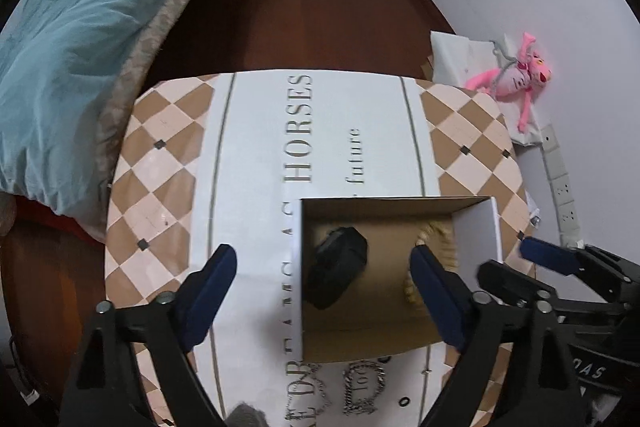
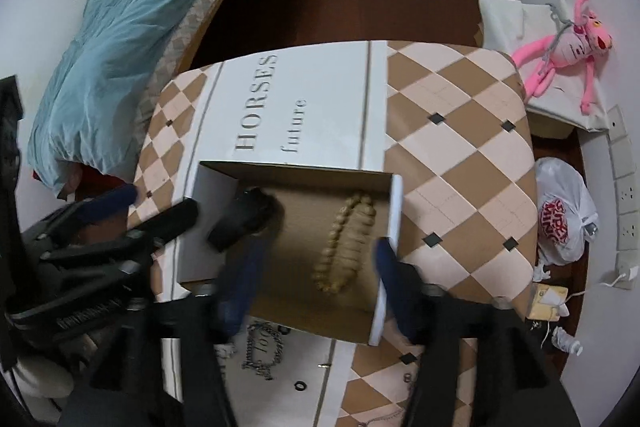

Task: Organize jewelry
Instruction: 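Carry both items into the white cardboard box and open both tools, then lift both open tools away from the box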

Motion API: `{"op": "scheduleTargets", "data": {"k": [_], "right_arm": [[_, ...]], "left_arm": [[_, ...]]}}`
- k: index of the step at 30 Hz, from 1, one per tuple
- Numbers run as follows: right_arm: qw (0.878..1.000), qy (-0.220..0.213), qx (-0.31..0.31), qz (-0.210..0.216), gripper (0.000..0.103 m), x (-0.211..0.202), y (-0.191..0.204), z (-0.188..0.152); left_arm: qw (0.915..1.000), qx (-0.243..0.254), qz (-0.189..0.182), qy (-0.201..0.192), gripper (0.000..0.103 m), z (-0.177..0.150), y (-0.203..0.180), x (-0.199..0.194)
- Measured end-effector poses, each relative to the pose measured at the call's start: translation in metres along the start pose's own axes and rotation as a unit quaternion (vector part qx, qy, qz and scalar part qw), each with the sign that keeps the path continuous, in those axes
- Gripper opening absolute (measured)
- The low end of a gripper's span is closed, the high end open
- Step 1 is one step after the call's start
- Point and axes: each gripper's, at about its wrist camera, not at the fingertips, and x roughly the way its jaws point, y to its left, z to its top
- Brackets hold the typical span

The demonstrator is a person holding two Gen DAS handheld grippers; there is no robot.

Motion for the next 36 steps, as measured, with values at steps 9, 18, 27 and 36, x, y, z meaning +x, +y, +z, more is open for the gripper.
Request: {"op": "scheduleTargets", "data": {"k": [9,18,27,36], "right_arm": [[0.991,-0.014,0.000,-0.130,0.095,0.008,-0.010,-0.027],[0.988,-0.045,0.019,-0.149,0.097,-0.002,-0.007,-0.049],[0.984,-0.094,0.022,-0.150,0.097,-0.042,0.013,-0.075],[0.978,-0.145,0.021,-0.146,0.097,-0.092,0.030,-0.106]], "left_arm": [[0.9980,-0.014,0.055,-0.028,0.096,-0.024,0.015,0.000],[0.9958,-0.012,0.075,-0.052,0.096,-0.050,0.013,-0.014],[0.9906,-0.012,0.096,-0.096,0.096,-0.074,0.011,-0.058],[0.9872,-0.015,0.086,-0.133,0.096,-0.101,0.012,-0.106]]}}
